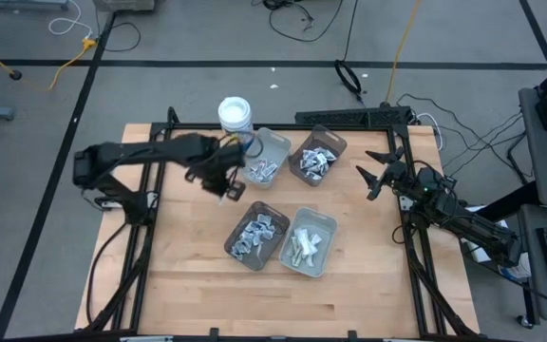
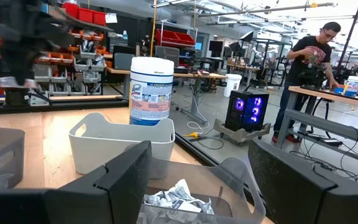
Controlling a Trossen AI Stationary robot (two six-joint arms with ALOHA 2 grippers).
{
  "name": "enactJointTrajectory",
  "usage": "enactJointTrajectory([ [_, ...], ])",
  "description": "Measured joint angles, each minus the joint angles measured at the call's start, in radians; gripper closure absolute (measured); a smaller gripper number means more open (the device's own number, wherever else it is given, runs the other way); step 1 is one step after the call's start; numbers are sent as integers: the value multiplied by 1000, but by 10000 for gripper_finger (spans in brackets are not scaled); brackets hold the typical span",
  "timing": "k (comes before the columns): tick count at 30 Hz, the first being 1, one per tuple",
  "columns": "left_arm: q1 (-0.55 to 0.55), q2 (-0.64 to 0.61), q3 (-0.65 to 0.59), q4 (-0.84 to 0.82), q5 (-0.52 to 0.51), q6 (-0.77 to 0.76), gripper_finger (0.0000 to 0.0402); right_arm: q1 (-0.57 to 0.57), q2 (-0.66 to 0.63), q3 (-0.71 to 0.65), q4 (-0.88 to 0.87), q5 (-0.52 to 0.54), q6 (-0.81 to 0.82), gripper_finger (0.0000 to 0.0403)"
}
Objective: Pick & Place First Aid Supplies
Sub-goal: Put the orange ointment pack into the top gray bin
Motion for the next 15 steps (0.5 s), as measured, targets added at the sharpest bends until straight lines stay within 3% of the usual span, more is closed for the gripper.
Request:
enactJointTrajectory([
  [8,184,171,169,-1,22,196,401,0,0,0,0,0,0,140],
  [15,275,348,351,-1,47,322,401,0,0,0,0,0,0,140],
])
